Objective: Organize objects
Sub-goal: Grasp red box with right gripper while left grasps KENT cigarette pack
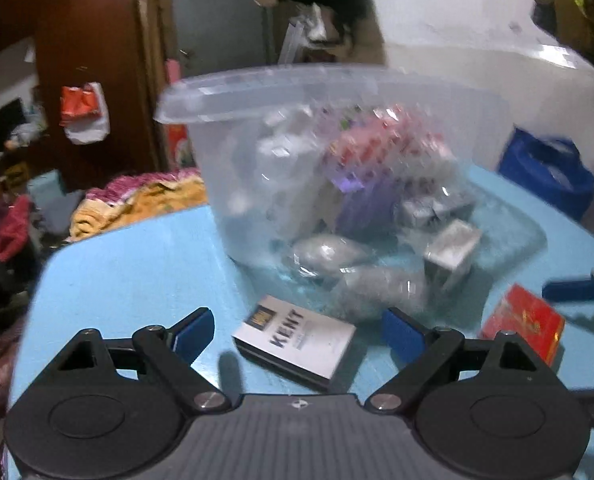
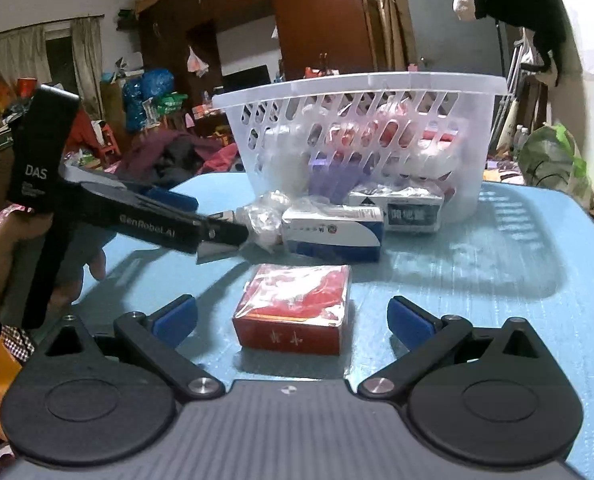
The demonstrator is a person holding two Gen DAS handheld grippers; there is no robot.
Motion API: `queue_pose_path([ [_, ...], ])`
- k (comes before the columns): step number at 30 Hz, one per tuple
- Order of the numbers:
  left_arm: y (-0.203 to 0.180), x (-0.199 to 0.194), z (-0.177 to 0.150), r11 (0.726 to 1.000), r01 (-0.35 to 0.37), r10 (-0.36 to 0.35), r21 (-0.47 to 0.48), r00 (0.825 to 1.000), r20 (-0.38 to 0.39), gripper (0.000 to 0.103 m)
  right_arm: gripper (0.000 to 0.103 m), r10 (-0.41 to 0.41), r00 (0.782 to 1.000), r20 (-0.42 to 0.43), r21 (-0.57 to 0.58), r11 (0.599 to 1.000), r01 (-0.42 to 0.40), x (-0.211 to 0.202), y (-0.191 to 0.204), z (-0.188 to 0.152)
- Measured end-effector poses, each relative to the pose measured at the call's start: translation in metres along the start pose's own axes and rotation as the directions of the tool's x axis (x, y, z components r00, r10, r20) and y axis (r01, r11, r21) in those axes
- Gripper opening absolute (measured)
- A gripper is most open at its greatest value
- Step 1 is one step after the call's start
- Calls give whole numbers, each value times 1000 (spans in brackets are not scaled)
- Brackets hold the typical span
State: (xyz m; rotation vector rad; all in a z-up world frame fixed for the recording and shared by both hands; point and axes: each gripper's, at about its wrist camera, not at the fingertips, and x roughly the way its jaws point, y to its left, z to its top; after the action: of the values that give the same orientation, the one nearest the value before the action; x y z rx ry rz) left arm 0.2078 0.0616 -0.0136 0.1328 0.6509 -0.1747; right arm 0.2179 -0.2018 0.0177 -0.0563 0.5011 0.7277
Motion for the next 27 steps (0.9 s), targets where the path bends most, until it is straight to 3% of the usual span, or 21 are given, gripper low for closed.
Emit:
queue_pose_path([
  [2, -6, 5, -4, 999, 7, -7, 39, 1000, -4, 94, 103, -11, 1000, 1, -29, 1000, 11, 0, 3, 0],
  [4, -5, 7, -3, 1000, 21, -20, 17, 1000, -15, 93, 99, -20, 1000, -3, -53, 998, 20, 2, 5, 0],
  [5, -3, 7, -3, 999, 36, -36, -10, 999, -24, 90, 92, -20, 1000, -4, -59, 998, 20, 2, 5, 0],
  [7, -5, -1, -6, 999, 38, -38, -11, 999, -5, 69, 75, 0, 1000, -18, -57, 998, -1, 6, 3, -1],
  [9, -11, -12, -12, 1000, 8, -8, -14, 1000, 4, 69, 64, 10, 1000, -14, -47, 999, -10, 7, 0, -2],
  [11, -18, -28, -21, 999, -15, 19, -51, 997, 78, 69, 64, 25, 1000, 2, -36, 999, -25, 5, -2, -3],
  [13, -21, -51, -31, 992, 31, -6, -120, 979, 205, 69, 64, 48, 998, 41, -18, 999, -47, 0, -4, -6],
  [15, -25, -61, -37, 985, 85, -43, -150, 963, 265, 69, 64, 59, 995, 75, -11, 998, -58, -4, -6, -8],
  [20, -29, -58, -44, 972, 160, -99, -174, 945, 312, 69, 64, 59, 994, 93, 2, 998, -60, -6, -7, -8],
  [23, -28, -65, -50, 971, 172, -98, -167, 921, 378, 69, 64, 59, 993, 98, 14, 998, -61, -5, -8, -7],
  [27, -31, -64, -51, 975, 156, -86, -157, 922, 377, 69, 64, 42, 994, 98, -3, 999, -42, -4, -5, -7],
])
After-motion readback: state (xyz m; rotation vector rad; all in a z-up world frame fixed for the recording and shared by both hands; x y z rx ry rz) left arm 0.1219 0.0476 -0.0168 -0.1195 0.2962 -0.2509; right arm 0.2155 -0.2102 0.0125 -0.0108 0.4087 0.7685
